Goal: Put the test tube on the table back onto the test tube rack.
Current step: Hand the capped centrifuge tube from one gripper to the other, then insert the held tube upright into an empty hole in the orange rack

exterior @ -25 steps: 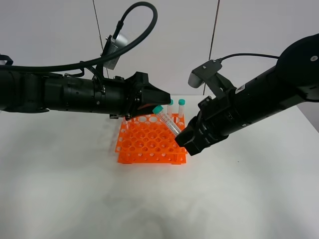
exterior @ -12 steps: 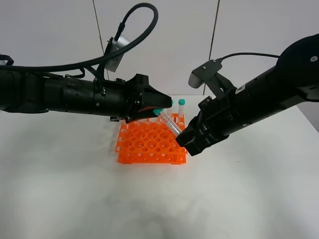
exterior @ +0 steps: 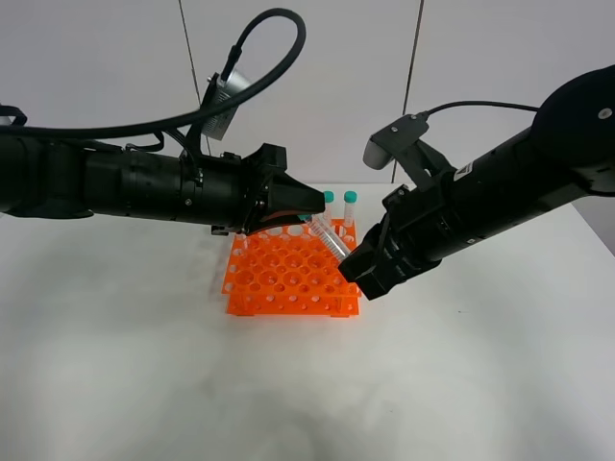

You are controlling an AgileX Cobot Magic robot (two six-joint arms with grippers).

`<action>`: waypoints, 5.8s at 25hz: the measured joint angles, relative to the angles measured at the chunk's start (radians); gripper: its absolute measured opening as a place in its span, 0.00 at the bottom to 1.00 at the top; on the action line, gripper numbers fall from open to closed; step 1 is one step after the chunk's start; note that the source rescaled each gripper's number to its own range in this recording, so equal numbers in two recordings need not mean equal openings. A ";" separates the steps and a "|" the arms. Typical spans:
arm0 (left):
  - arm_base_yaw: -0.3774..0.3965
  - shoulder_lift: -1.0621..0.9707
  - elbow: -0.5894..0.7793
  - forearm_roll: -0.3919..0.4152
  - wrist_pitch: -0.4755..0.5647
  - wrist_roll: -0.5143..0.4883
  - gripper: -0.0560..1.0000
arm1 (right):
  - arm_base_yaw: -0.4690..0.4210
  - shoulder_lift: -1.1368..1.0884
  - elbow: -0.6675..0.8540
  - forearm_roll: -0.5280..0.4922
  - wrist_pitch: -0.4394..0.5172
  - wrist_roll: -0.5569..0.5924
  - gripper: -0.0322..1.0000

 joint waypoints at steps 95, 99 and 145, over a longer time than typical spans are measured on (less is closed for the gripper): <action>-0.014 -0.385 -0.005 0.801 -0.439 -0.357 0.05 | -0.465 -1.439 0.454 -0.519 0.369 0.764 1.00; -0.080 -0.413 -0.005 1.284 -0.451 -0.716 0.05 | -0.465 -1.439 0.454 -0.519 0.369 0.764 1.00; -0.065 0.215 -0.313 1.775 -0.588 -1.016 0.05 | -0.465 -1.439 0.454 -0.518 0.369 0.763 1.00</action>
